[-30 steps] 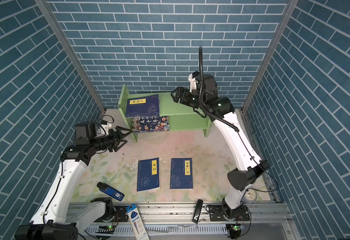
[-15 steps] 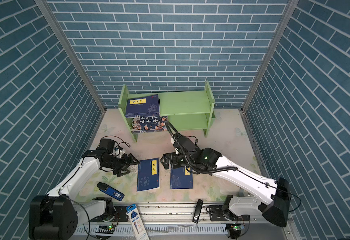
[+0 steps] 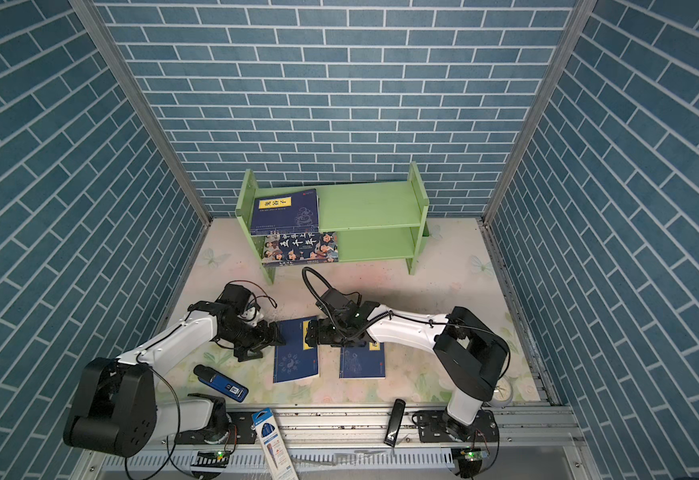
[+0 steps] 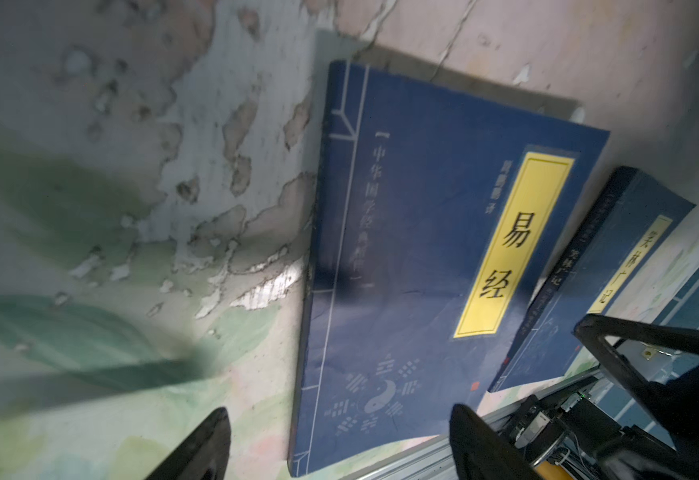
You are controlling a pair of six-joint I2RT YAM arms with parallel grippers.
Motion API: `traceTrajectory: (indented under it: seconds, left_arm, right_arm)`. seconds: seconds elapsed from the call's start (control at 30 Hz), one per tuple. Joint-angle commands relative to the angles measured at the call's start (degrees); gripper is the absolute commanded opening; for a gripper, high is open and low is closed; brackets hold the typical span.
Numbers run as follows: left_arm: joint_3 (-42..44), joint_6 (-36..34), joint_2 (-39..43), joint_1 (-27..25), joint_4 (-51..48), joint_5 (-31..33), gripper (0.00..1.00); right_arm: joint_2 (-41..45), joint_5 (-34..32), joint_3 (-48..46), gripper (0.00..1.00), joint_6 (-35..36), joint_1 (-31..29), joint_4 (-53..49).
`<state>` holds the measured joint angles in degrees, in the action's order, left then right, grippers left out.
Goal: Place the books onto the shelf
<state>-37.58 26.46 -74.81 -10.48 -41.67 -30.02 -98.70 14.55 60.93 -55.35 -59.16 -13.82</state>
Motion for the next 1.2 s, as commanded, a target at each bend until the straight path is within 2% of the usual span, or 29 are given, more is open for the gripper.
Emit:
traceTrajectory:
  seconds: [0.0, 0.3, 0.57, 0.77, 1.0, 1.17]
  left_arm:
    - [0.16, -1.88, -3.15, -0.94, 2.21, -0.27, 0.84]
    - [3.33, 0.08, -4.80, -1.21, 8.90, -3.73, 0.78]
    - [5.21, 2.86, -6.94, -1.34, 17.44, -12.32, 0.76]
    - [6.21, 4.51, -3.28, -1.34, 23.00, -16.46, 0.74]
    - [7.54, 10.57, 0.57, -0.78, 29.22, -21.59, 0.72]
    - [8.89, 13.51, 1.82, 0.44, 31.02, -22.33, 0.73]
  right_arm:
    - [-3.05, 4.16, 1.64, 0.87, -3.70, 0.83, 2.59]
    - [-9.06, 7.30, 4.65, 0.79, -5.12, 1.88, 0.68]
    - [-13.33, 11.51, 7.54, 0.76, -4.13, 2.11, -2.90]
    - [-13.63, 12.52, 7.12, 0.76, -3.89, 2.73, -2.71]
    - [-14.40, 13.58, 6.53, 0.75, -3.84, 3.78, -2.07]
    - [-16.03, 12.53, 8.81, 0.75, -1.05, 4.05, -7.17]
